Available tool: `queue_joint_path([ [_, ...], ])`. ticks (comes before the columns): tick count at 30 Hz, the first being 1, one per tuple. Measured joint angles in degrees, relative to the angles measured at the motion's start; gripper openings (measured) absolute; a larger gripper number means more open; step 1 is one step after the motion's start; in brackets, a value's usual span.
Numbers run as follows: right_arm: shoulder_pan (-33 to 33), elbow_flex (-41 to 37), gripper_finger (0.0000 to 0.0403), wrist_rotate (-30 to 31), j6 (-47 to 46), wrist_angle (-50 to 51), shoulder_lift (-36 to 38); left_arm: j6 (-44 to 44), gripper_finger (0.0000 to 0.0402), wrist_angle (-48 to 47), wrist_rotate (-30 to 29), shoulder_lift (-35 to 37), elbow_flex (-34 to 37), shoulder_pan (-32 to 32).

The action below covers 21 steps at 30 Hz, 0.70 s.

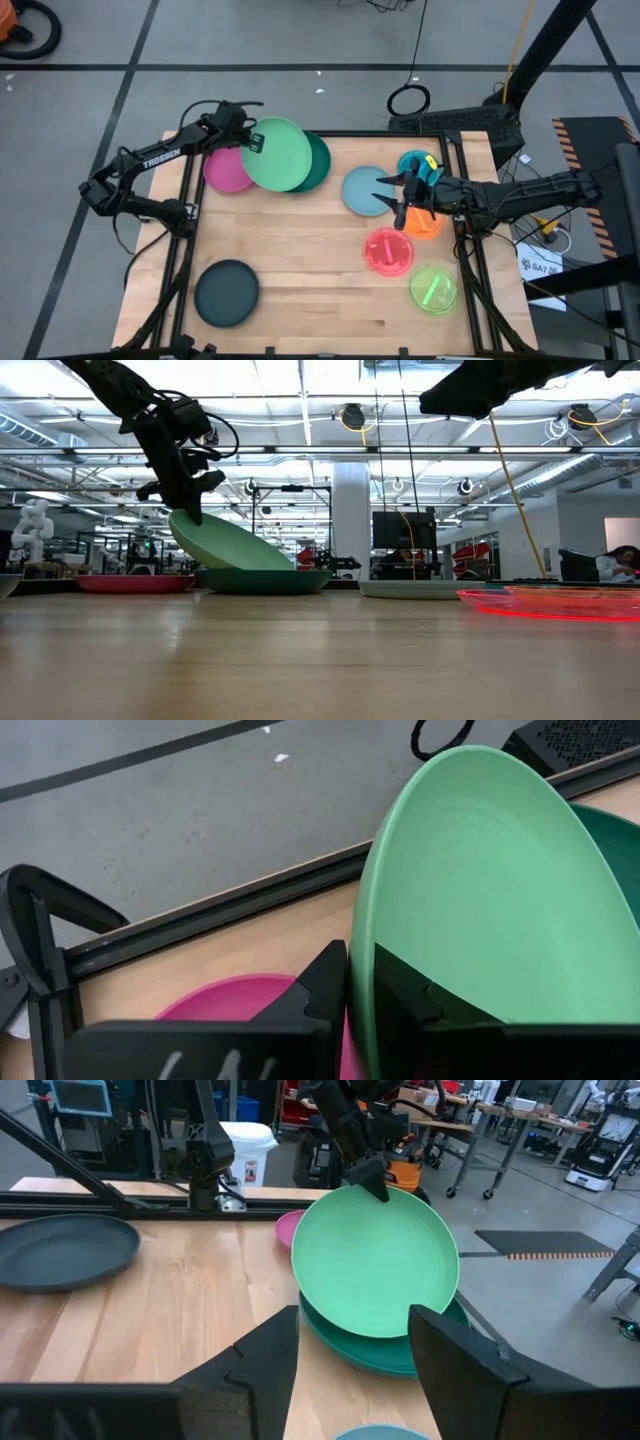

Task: Stack plastic plates
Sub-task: Stack the light green plate on the dark green plate

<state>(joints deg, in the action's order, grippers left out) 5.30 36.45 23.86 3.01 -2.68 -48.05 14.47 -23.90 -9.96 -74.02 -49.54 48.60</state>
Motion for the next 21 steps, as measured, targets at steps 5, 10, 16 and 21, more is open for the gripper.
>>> queue_joint_path([
  [5,0.0,0.0,0.0183,0.02,0.0,0.0,0.0,-0.27,0.0038,0.02,-0.01,0.0,0.0,-1.06],
  [10,0.0,0.0,0.0183,0.02,0.0,0.0,0.0,-1.3,0.0038,-0.36,-0.02,0.0,0.0,-1.68],
  [16,0.0,0.0,0.0183,0.04,0.0,-0.02,0.0,-1.78,0.0038,-0.35,-0.02,0.0,0.0,-1.86],
  [21,0.0,0.0,0.0183,0.04,0.0,-0.02,0.0,-1.76,0.0038,-0.33,-0.02,0.0,0.0,-1.86],
])
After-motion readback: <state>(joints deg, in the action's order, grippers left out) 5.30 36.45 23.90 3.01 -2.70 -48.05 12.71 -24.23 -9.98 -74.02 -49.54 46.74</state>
